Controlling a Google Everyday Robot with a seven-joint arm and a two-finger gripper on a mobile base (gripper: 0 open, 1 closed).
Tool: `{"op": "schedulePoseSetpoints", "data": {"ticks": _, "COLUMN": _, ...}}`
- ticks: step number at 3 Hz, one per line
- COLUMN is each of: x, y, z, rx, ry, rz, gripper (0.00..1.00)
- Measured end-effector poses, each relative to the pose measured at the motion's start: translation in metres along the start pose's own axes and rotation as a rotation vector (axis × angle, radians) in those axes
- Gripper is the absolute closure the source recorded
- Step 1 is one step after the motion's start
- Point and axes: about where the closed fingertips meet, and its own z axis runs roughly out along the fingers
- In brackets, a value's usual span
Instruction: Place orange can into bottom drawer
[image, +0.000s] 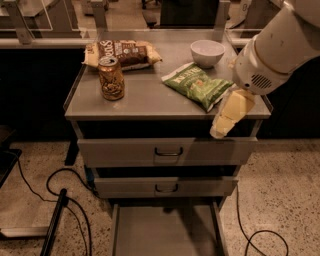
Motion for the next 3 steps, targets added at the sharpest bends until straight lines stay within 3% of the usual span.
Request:
{"op": "schedulePoseSetpoints", "data": {"ticks": 1, "x": 0.000, "y": 0.000, "z": 0.000, "rx": -0.001, "ry": -0.001, "rz": 0.000, "gripper": 0.00}}
{"op": "schedulePoseSetpoints", "data": {"ticks": 2, "x": -0.010, "y": -0.003, "z": 0.013, "rx": 0.031, "ry": -0.040, "rz": 0.027, "gripper": 0.00}}
{"op": "schedulePoseSetpoints", "data": {"ticks": 3, "x": -0.036, "y": -0.013, "z": 0.041, "rx": 0.093, "ry": -0.136, "rz": 0.087, "gripper": 0.00}}
